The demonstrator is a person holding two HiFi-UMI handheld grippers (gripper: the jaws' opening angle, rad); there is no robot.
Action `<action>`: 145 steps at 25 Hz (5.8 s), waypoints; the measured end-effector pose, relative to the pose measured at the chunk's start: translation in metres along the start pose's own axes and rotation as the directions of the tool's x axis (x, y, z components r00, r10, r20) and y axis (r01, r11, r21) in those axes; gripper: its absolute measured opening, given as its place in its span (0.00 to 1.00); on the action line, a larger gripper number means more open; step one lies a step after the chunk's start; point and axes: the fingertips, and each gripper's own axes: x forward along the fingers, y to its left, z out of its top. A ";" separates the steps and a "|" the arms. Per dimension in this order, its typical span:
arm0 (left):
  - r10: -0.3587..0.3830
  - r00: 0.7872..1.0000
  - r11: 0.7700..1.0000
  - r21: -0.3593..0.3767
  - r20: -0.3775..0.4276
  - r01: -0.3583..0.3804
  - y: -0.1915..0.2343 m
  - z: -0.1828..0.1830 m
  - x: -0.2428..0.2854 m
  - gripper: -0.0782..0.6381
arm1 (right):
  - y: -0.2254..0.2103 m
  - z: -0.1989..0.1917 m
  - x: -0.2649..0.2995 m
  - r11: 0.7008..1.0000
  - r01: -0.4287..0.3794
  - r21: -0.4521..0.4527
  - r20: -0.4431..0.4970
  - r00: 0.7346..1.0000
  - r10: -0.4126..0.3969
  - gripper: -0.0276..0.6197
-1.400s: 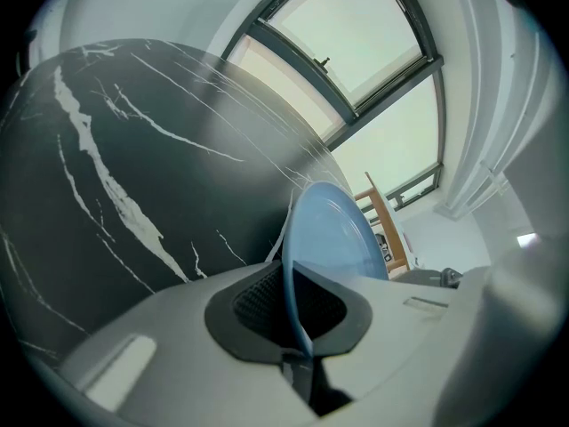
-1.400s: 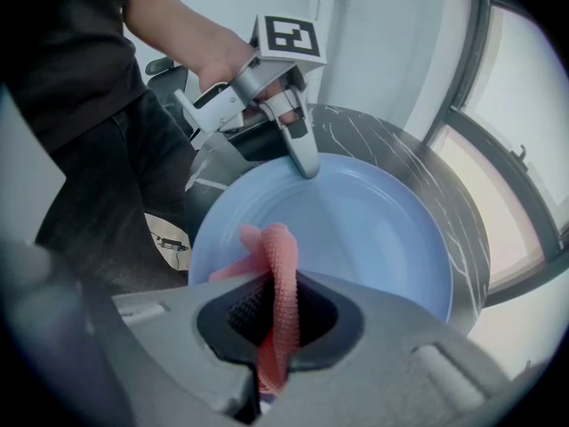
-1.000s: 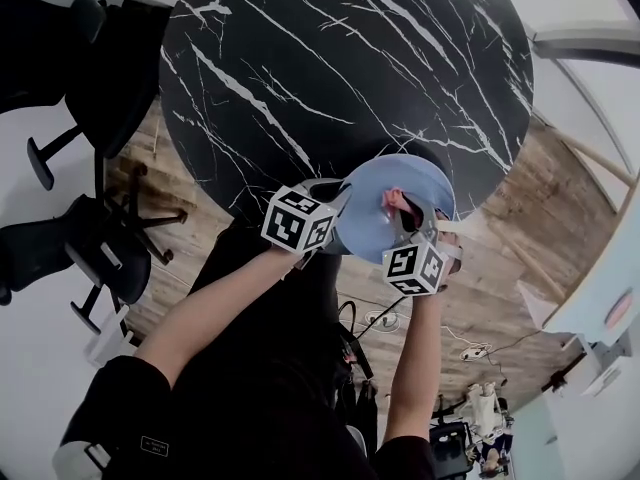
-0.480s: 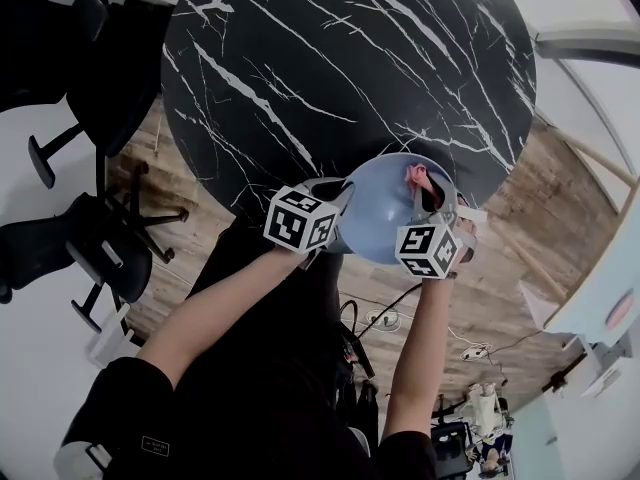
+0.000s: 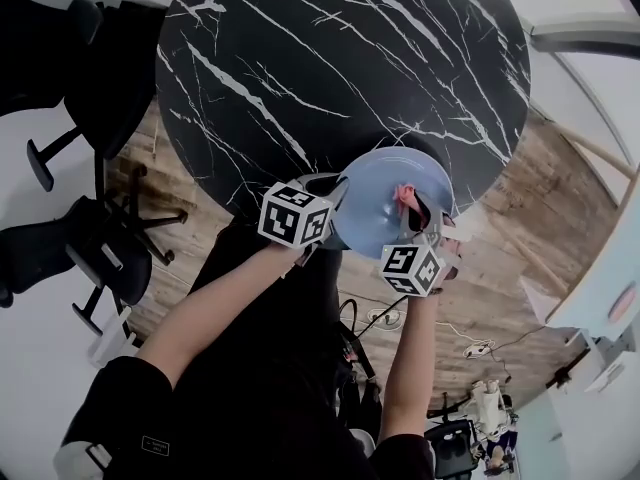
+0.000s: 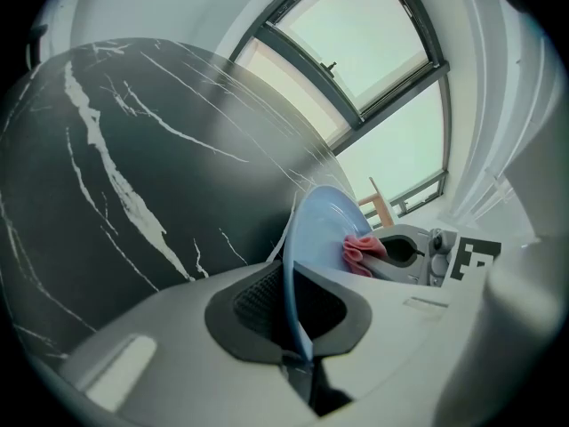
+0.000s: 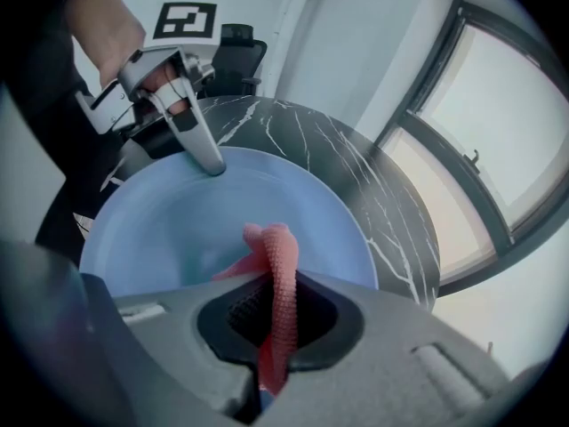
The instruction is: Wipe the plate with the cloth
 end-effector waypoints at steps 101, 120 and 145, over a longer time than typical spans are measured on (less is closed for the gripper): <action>-0.015 1.000 0.997 0.080 -0.020 0.017 -0.002 -0.001 0.002 0.14 | 0.008 0.005 0.001 0.995 -0.063 -0.077 0.079 0.994 0.069 0.06; 0.010 0.999 0.998 0.067 -0.036 -0.007 0.000 -0.001 0.003 0.14 | -0.025 0.020 0.020 0.998 -0.002 0.066 0.041 0.999 -0.001 0.06; -0.151 0.967 0.931 0.359 0.204 0.069 -0.094 0.051 -0.129 0.11 | -0.073 0.086 -0.235 0.692 -0.126 0.711 0.573 0.674 -0.467 0.06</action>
